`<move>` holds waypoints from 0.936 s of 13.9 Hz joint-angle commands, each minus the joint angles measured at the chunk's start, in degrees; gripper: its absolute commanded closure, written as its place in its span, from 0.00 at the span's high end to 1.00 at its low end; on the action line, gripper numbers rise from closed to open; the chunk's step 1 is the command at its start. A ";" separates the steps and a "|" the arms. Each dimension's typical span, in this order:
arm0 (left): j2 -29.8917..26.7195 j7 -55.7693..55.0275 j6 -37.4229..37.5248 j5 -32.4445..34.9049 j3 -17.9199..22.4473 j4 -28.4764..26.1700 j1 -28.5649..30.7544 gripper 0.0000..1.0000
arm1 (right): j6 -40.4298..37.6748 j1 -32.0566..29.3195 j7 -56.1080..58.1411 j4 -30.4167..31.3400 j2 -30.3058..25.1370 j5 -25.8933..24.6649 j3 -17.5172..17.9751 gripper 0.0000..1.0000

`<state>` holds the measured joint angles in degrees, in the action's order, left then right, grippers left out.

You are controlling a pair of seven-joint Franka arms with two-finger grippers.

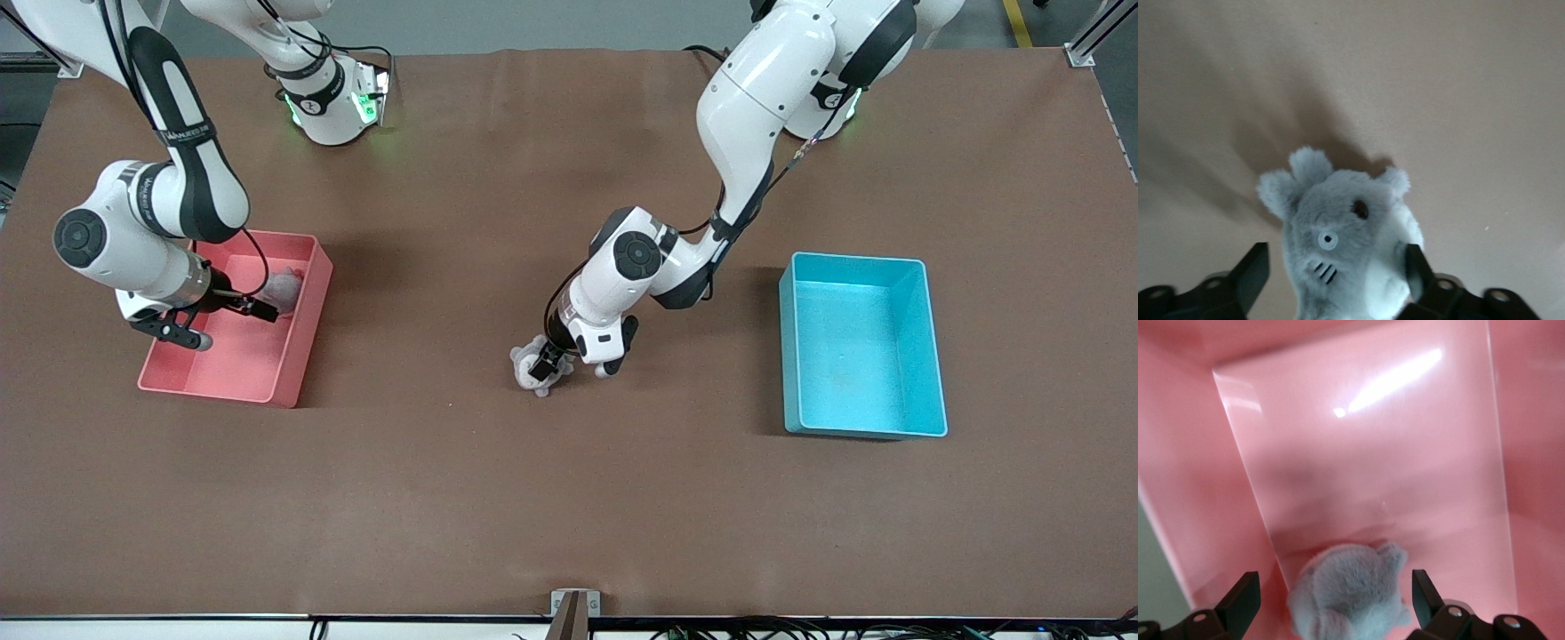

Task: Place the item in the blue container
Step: 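Carry the cat plush into the cyan box with the left gripper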

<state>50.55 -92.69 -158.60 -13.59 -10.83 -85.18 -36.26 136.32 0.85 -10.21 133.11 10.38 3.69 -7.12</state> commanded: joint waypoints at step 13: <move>-20.64 11.51 26.38 10.51 8.19 -5.77 6.45 0.00 | 0.17 -0.76 1.07 3.38 1.58 1.85 1.41 0.19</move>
<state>38.15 -87.67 -137.30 -4.44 -2.50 -83.65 -33.25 136.36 0.85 -10.21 135.99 12.56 4.60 -6.39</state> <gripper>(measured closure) 0.859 0.256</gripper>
